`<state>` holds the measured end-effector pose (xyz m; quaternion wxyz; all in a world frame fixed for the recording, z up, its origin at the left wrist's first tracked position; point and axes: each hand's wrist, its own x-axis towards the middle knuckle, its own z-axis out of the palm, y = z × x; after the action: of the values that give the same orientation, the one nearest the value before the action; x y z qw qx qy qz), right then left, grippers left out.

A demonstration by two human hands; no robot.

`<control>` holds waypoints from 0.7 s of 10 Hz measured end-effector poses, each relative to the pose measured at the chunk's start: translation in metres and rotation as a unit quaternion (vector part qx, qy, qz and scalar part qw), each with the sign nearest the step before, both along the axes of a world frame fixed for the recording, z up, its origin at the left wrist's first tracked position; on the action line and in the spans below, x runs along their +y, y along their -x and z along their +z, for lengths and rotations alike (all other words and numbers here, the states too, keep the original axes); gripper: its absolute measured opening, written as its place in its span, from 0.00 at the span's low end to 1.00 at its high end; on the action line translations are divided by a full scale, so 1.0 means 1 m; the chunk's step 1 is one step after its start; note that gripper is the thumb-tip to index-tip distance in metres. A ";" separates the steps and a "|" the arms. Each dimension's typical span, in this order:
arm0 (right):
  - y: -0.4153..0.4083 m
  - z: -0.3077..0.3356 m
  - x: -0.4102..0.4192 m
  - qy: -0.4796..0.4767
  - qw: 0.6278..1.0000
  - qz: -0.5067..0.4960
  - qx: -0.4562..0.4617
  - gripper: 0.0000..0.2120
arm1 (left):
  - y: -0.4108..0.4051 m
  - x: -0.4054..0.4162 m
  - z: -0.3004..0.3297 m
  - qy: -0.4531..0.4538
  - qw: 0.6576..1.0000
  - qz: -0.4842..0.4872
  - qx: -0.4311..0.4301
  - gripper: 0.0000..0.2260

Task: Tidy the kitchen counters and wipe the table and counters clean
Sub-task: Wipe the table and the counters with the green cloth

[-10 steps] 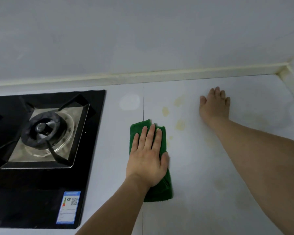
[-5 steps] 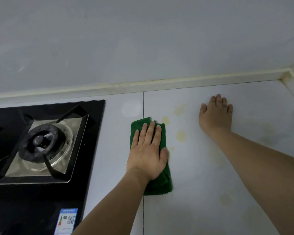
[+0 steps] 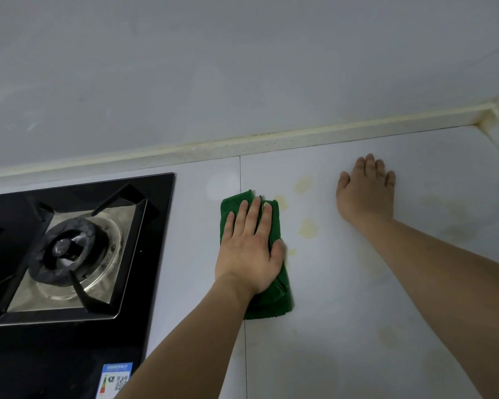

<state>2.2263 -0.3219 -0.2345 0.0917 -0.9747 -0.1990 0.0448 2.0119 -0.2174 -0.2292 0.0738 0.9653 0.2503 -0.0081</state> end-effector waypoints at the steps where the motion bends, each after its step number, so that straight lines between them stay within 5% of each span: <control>1: 0.000 0.001 0.000 0.003 1.000 0.000 0.001 0.28 | -0.006 0.006 0.000 0.001 1.000 -0.001 -0.004 0.31; 7: -0.006 -0.008 0.000 0.020 1.000 0.004 -0.014 0.28 | -0.094 0.086 0.004 0.009 1.000 -0.010 -0.004 0.30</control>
<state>2.2321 -0.3223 -0.2421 0.0692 -0.9759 -0.2036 0.0359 2.1056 -0.1311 -0.2256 0.0830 0.9672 0.2400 -0.0072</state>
